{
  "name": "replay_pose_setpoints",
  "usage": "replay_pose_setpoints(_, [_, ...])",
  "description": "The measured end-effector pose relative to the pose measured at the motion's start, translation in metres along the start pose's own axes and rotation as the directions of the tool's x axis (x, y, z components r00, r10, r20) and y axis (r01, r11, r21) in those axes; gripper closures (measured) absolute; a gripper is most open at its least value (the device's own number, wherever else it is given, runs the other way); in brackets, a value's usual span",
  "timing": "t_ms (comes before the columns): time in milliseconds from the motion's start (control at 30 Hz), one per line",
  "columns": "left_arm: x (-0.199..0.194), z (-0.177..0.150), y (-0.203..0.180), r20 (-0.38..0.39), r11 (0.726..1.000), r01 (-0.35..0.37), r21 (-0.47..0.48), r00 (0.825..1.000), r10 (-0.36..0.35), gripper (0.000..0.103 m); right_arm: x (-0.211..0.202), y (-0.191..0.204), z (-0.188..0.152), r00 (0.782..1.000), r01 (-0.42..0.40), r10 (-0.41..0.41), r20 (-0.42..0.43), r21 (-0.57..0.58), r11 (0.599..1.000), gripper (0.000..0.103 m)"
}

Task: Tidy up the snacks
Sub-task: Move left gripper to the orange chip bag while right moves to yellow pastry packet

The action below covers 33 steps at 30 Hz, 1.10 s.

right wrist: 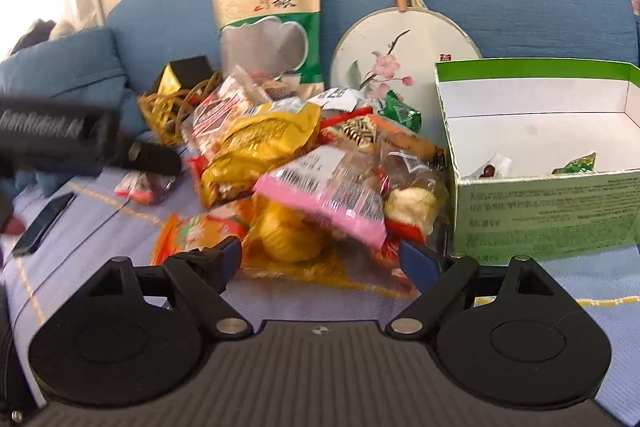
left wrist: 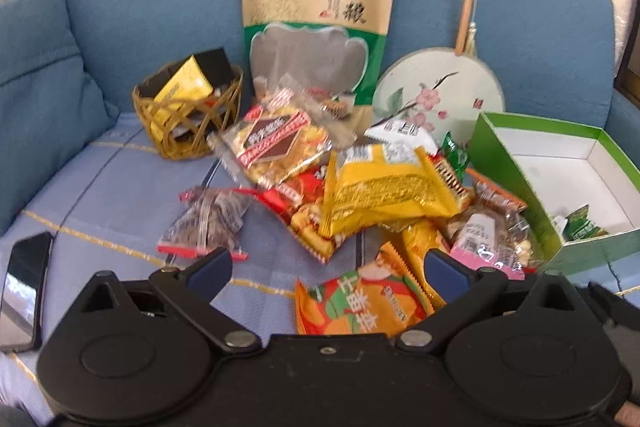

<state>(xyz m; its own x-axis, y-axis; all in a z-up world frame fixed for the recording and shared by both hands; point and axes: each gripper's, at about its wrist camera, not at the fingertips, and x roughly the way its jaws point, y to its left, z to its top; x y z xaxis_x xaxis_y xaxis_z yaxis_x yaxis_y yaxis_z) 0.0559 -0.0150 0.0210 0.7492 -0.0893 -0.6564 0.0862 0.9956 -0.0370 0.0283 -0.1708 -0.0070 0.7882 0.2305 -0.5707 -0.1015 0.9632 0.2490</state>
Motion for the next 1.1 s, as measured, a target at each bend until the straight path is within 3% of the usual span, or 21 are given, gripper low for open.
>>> replay_pose_setpoints(167, [0.004,-0.002,0.002,-0.02,1.0,-0.001,-0.009,1.0,0.001,0.0,0.015,0.004,0.002,0.999,-0.034,0.034,-0.009,-0.008,0.999,0.0])
replay_pose_setpoints(200, [0.004,-0.003,0.001,-0.017,1.0,0.0,-0.004,1.0,0.0,0.0,0.014,0.005,0.002,0.997,-0.073,0.073,-0.023,-0.017,0.997,0.0])
replay_pose_setpoints(233, [0.004,-0.003,0.001,-0.019,1.0,-0.001,-0.001,1.0,0.001,0.0,0.014,0.006,0.002,0.992,-0.119,0.118,-0.045,-0.016,0.993,0.013])
replay_pose_setpoints(267, [0.004,-0.003,0.001,-0.021,1.0,-0.002,0.001,1.0,0.002,0.0,0.015,0.007,0.001,0.987,-0.149,0.148,-0.065,-0.013,0.989,0.018])
replay_pose_setpoints(333, [0.003,-0.004,0.002,-0.024,1.0,0.007,0.001,1.0,-0.007,0.0,0.014,0.014,0.0,0.983,-0.173,0.169,-0.077,-0.042,0.984,0.018])
replay_pose_setpoints(467, [0.001,-0.006,0.008,-0.017,0.999,0.032,-0.007,0.999,-0.032,0.0,0.012,0.02,-0.003,0.981,-0.184,0.179,-0.071,-0.072,0.98,0.013])
replay_pose_setpoints(533, [0.002,-0.009,0.013,-0.027,0.999,0.038,-0.024,0.999,-0.039,0.0,0.013,0.022,-0.004,0.982,-0.18,0.175,-0.075,-0.072,0.981,0.0])
replay_pose_setpoints(600, [0.003,-0.012,0.02,-0.033,0.998,0.041,-0.05,0.999,-0.042,0.0,0.016,0.023,-0.004,0.979,-0.186,0.178,-0.1,-0.077,0.979,0.0])
replay_pose_setpoints(667, [0.006,-0.014,0.027,-0.046,0.997,0.033,-0.07,0.998,-0.037,0.0,0.014,0.024,-0.004,0.976,-0.196,0.186,-0.115,-0.082,0.977,0.012])
replay_pose_setpoints(833, [0.009,-0.019,0.04,-0.082,0.993,0.07,-0.1,0.994,-0.078,0.0,0.001,0.022,-0.002,0.969,-0.203,0.19,-0.157,-0.075,0.976,0.019])
replay_pose_setpoints(1000, [0.013,-0.022,0.043,-0.09,0.993,0.059,-0.098,0.994,-0.068,0.0,-0.009,0.02,-0.004,0.971,-0.204,0.187,-0.147,-0.112,0.973,0.014])
replay_pose_setpoints(1067, [0.014,-0.023,0.044,-0.097,0.993,0.053,-0.108,0.993,-0.064,0.0,-0.009,0.02,-0.003,0.979,-0.185,0.172,-0.113,-0.109,0.977,0.0])
replay_pose_setpoints(1100, [0.014,-0.023,0.044,-0.097,0.992,0.059,-0.114,0.993,-0.07,0.0,-0.007,0.02,-0.003,0.978,-0.191,0.179,-0.11,-0.106,0.976,0.0])
